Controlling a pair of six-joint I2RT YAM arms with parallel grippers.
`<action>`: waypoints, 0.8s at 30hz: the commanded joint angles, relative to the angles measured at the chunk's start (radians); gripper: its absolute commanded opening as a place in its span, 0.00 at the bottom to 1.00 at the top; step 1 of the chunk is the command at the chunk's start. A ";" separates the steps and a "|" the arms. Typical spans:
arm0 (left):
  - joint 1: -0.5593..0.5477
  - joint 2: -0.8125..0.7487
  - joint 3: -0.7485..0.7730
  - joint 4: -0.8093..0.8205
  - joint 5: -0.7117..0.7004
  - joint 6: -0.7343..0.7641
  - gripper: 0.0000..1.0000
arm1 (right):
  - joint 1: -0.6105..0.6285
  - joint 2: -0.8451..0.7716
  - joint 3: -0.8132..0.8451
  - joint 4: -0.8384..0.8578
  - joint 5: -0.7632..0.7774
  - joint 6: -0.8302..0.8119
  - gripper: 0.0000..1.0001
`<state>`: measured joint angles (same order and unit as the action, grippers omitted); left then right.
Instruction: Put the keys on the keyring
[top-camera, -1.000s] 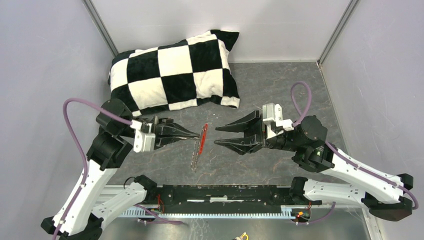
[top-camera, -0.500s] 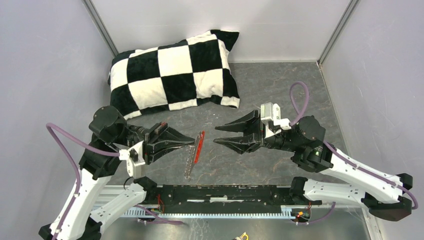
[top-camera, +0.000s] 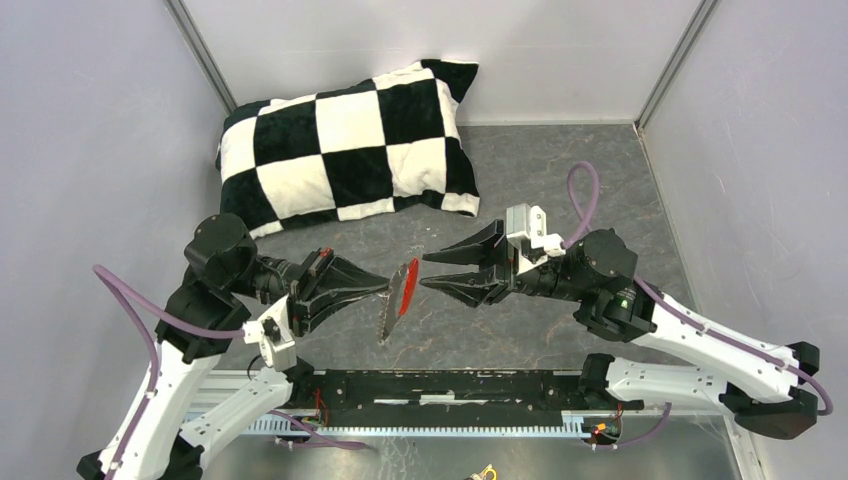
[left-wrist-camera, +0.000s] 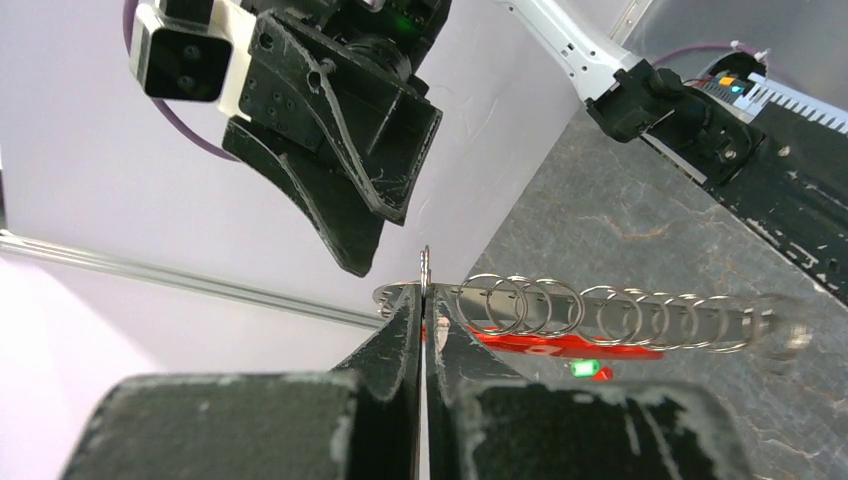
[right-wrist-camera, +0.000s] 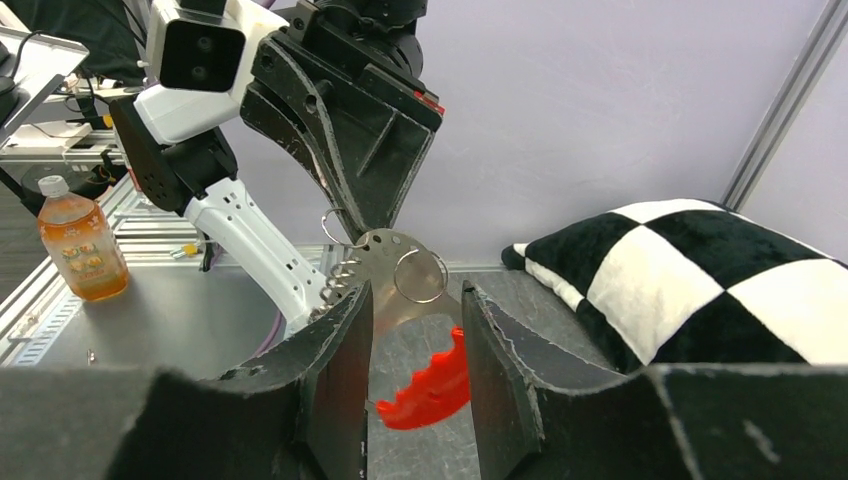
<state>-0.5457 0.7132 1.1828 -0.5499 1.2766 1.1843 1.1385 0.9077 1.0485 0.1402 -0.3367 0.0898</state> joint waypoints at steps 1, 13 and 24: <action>0.000 -0.022 -0.005 0.005 0.030 0.125 0.02 | 0.000 0.011 0.042 0.000 -0.015 0.003 0.44; 0.000 -0.076 -0.044 0.006 0.070 0.213 0.02 | 0.000 0.057 0.082 -0.016 -0.034 -0.010 0.44; 0.000 -0.080 -0.059 0.007 0.070 0.127 0.02 | -0.002 0.079 0.122 -0.047 -0.065 -0.021 0.43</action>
<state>-0.5457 0.6323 1.1221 -0.5533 1.3193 1.3331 1.1385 0.9863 1.1122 0.0963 -0.3714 0.0826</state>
